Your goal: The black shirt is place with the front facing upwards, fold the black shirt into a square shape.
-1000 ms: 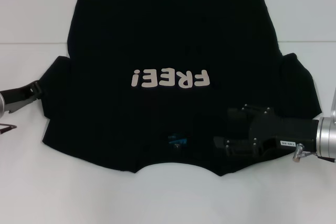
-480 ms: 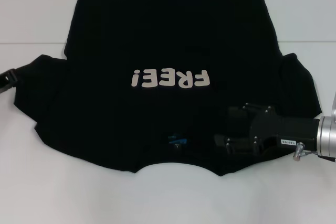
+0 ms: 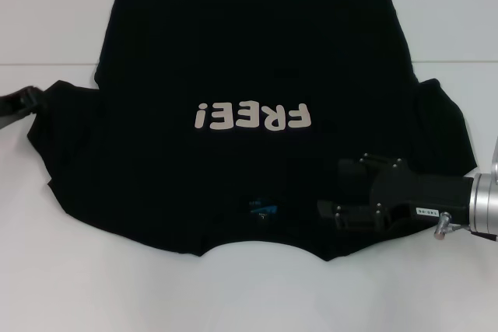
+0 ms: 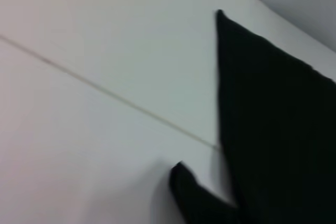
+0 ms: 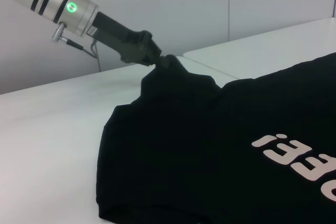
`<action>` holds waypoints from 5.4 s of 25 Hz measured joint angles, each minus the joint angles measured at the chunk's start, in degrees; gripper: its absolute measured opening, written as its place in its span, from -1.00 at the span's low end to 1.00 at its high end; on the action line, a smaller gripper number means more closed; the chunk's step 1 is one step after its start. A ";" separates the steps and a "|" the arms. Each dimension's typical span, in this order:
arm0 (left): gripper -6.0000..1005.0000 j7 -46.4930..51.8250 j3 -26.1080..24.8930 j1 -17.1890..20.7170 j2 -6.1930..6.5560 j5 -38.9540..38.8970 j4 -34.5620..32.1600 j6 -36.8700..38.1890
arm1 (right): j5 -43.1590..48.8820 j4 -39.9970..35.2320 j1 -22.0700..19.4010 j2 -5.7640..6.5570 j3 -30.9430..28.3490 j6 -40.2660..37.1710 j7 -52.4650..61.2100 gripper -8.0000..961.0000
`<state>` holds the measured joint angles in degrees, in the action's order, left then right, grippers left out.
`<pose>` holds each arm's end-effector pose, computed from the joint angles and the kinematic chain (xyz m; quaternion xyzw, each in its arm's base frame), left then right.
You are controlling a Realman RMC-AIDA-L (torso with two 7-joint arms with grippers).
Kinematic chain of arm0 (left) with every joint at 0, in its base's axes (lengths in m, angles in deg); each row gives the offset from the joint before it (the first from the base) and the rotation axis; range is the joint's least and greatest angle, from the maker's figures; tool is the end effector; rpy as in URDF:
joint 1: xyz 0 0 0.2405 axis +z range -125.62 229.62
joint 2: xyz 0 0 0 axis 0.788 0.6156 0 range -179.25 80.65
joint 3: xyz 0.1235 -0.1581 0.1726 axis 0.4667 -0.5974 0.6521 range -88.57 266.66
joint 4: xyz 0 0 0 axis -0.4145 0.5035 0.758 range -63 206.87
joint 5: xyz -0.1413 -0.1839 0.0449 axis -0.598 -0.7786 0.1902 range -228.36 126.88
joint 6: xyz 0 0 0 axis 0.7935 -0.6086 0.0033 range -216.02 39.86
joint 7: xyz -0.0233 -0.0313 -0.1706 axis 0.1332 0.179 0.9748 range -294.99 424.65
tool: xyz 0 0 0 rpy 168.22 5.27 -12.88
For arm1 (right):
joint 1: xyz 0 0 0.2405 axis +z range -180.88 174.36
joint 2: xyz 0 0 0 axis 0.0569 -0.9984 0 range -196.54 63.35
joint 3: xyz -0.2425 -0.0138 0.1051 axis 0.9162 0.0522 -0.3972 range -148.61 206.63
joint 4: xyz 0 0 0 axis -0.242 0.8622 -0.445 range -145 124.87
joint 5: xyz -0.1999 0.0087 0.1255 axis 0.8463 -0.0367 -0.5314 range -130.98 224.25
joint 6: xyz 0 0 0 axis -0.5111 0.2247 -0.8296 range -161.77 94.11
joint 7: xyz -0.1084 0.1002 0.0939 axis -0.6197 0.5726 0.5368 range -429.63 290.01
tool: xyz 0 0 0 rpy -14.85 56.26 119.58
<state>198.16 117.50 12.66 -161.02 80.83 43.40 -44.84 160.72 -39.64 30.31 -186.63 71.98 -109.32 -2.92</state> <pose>-0.3795 0.4771 0.0554 -0.6304 -0.6289 -0.1995 0.4090 0.2790 0.3849 -0.0727 -0.9529 0.1607 0.1851 0.1788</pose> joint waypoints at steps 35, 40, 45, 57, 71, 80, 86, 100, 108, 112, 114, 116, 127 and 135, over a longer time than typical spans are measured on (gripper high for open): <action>-0.74 -3.58 -0.44 -2.43 -8.21 -10.03 -0.44 3.54 | 0.00 0.67 0.27 -0.02 0.04 -0.01 0.00 0.80; -0.71 -4.63 -0.40 -1.21 -7.91 -17.13 3.06 7.52 | 0.00 0.67 0.27 0.06 0.00 0.02 0.00 0.80; -0.44 -6.67 -0.42 -0.34 -7.17 -18.69 4.43 10.30 | -0.05 0.67 0.27 0.07 0.00 0.52 0.00 0.79; 0.17 -55.45 1.08 8.42 -10.15 -18.24 -4.28 35.29 | -4.72 0.32 -1.01 0.32 -3.48 2.27 5.63 0.79; 0.81 -69.33 4.92 12.29 -12.09 -17.89 -5.99 42.10 | 2.04 -12.99 -4.43 10.83 -6.21 -0.79 58.41 0.78; 0.81 -70.02 6.04 12.30 -12.12 -17.92 -5.57 42.46 | 22.49 -21.57 0.36 16.30 -7.14 -6.06 83.00 0.78; 0.81 -70.55 6.24 12.17 -12.11 -17.93 -5.39 42.54 | 31.14 -19.14 5.44 15.98 -7.96 -2.10 85.28 0.78; 0.81 -72.61 6.27 12.22 -12.11 -17.96 -4.46 41.85 | 33.15 -0.46 12.21 14.76 -5.41 14.14 84.19 0.77; 0.81 -72.74 6.17 12.36 -12.11 -17.92 -4.42 41.73 | 33.24 0.48 12.43 12.58 -5.27 17.66 84.17 0.77; 0.81 -72.75 6.17 12.36 -12.11 -17.92 -4.42 41.50 | 33.27 2.29 12.63 12.30 -5.06 19.54 83.55 0.77; 0.81 -72.76 6.17 12.36 -12.11 -17.92 -4.42 41.15 | 33.26 2.89 12.79 12.06 -4.64 20.39 83.33 0.77; 0.81 -72.76 6.17 12.34 -12.11 -17.93 -4.40 40.99 | 33.21 3.07 12.82 11.82 -4.13 21.15 83.32 0.77; 0.80 -72.78 6.18 12.09 -12.11 -18.12 -3.90 40.77 | 33.19 3.91 12.76 11.05 -3.77 23.54 82.57 0.76; 0.81 -72.78 6.18 12.06 -12.11 -18.08 -3.90 40.60 | 33.05 4.38 12.64 11.05 -4.10 24.11 82.59 0.76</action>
<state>125.38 123.68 24.72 -173.14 62.75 39.51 -4.25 193.76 -35.27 42.95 -175.58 67.88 -85.21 79.67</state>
